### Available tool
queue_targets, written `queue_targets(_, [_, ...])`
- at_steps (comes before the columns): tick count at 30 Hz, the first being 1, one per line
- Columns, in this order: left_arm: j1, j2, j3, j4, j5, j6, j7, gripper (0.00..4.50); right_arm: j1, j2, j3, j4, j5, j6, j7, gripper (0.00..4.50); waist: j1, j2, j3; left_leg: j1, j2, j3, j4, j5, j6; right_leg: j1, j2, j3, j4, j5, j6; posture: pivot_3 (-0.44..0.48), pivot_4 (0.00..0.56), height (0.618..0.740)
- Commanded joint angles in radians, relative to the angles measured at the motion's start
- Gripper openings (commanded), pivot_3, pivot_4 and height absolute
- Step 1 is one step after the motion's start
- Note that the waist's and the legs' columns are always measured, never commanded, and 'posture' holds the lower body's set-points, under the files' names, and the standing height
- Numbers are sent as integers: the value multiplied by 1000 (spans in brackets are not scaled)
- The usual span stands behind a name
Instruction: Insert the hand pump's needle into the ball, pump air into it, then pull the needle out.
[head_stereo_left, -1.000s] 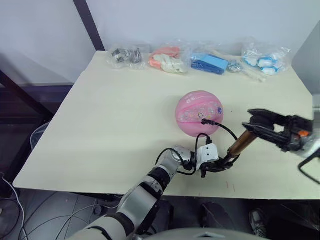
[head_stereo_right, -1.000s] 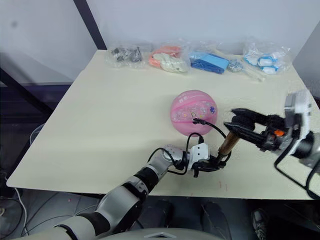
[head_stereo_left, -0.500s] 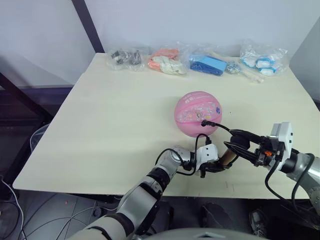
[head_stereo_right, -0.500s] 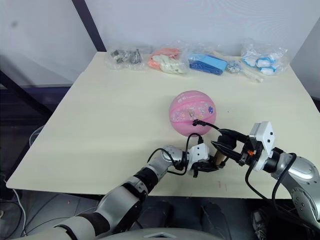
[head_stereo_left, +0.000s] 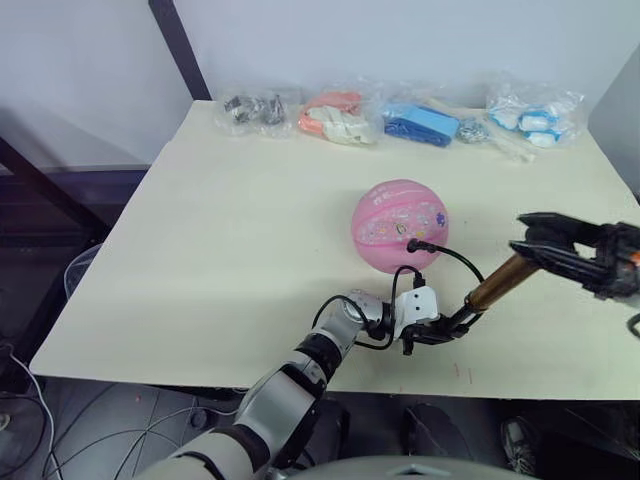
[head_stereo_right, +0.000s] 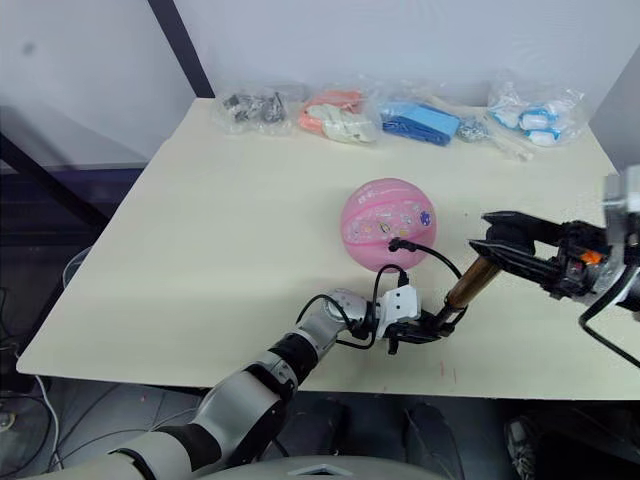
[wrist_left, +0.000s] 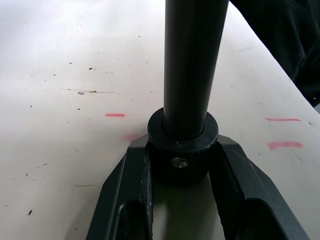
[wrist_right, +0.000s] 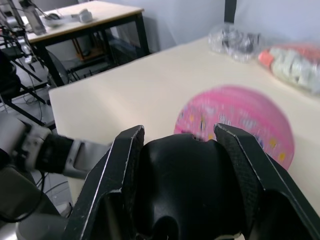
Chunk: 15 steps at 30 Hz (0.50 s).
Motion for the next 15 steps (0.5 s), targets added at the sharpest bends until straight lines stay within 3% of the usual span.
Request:
queue_targets(1, [45,24,-10,91,29,74,-13,1099,-59,-68,-149,13,133,49,-15,1740,0,2,2,-1,0,0,0,0,0,-1,0,0,0,0,0,0,150,740])
queue_targets(7, [46,26,-7,89,33,72,-3,1099,-83,-101,-152,35,141,89,-5,1740,1,2,2,-7,0,-1,1,0,0,-6,-1,-1,0,0,0,0,150,740])
queue_targets(11, [45,28,-8,90,45,61,43,1099,5,-66,-85,-6,22,80,16,1740,2,1,1,-7,-1,-1,1,0,0,-6,-1,-1,0,0,0,0,150,740])
queue_targets(15, [59,18,9,76,4,75,-26,1099,60,29,37,-42,-91,1,12,1740,-1,-5,-4,-5,0,-1,1,0,0,-5,0,-1,0,0,0,0,150,740])
